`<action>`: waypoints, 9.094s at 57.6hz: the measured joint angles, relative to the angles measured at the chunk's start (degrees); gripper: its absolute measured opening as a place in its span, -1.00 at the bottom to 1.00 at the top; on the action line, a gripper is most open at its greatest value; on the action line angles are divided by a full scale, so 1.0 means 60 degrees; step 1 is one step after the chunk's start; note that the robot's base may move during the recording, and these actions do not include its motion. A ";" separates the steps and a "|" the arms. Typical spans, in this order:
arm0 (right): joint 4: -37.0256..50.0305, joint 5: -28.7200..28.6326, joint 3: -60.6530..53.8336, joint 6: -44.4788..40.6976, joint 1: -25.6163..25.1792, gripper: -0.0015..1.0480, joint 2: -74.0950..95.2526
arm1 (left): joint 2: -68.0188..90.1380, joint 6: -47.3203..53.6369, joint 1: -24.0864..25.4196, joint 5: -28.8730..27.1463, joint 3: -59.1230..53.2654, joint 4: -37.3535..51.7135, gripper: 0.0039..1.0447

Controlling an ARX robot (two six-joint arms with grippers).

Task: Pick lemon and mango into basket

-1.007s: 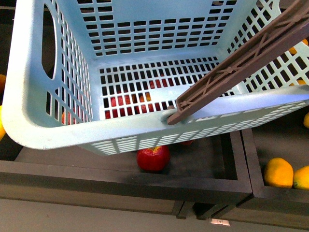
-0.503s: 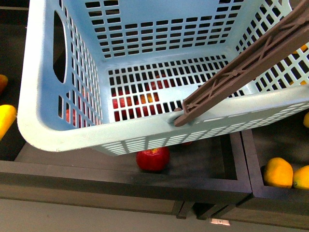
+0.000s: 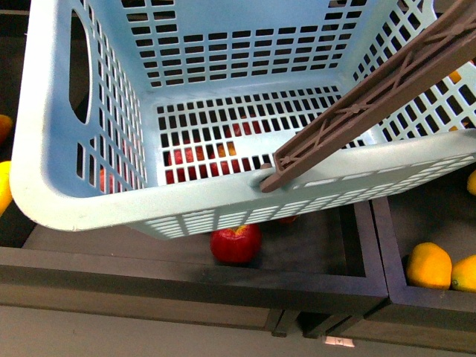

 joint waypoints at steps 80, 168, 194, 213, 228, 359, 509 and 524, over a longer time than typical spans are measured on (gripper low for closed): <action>0.0106 -0.3952 -0.9071 -0.4193 0.0128 -0.07 -1.5147 | 0.0000 0.0000 0.0000 0.0004 -0.0004 0.0000 -0.46; 0.3333 -0.1355 -1.2258 -0.5482 0.2765 -0.01 -1.7278 | 0.0011 0.0004 -0.0018 0.0040 -0.0004 0.0000 -0.47; 0.3034 -0.1359 -1.3934 -0.5763 0.2758 -0.96 -1.9267 | 0.0011 0.0011 -0.0015 -0.0015 -0.0004 0.0000 -0.47; 0.2255 -0.1359 -1.4455 -0.5763 0.2758 -0.96 -2.0575 | 0.0011 0.0007 -0.0015 0.0025 0.0000 0.0000 -0.47; 0.2087 -0.1359 -1.4571 -0.5781 0.2758 -0.30 -2.0881 | 0.0011 0.0011 -0.0015 -0.0004 0.0000 0.0000 -0.47; 0.2084 -0.1377 -1.4622 -0.5781 0.2728 0.83 -2.0924 | 0.0025 0.0029 -0.0007 -0.0044 0.0036 0.0007 -0.47; 0.0291 0.0295 -0.3814 -0.0018 0.1166 0.36 -0.1596 | 0.0015 0.0033 -0.0007 -0.0011 0.0036 0.0007 -0.47; 0.0543 0.0248 -0.4186 -0.0113 0.0958 0.13 -0.1861 | 0.0015 0.0029 -0.0007 0.0022 0.0036 0.0007 -0.47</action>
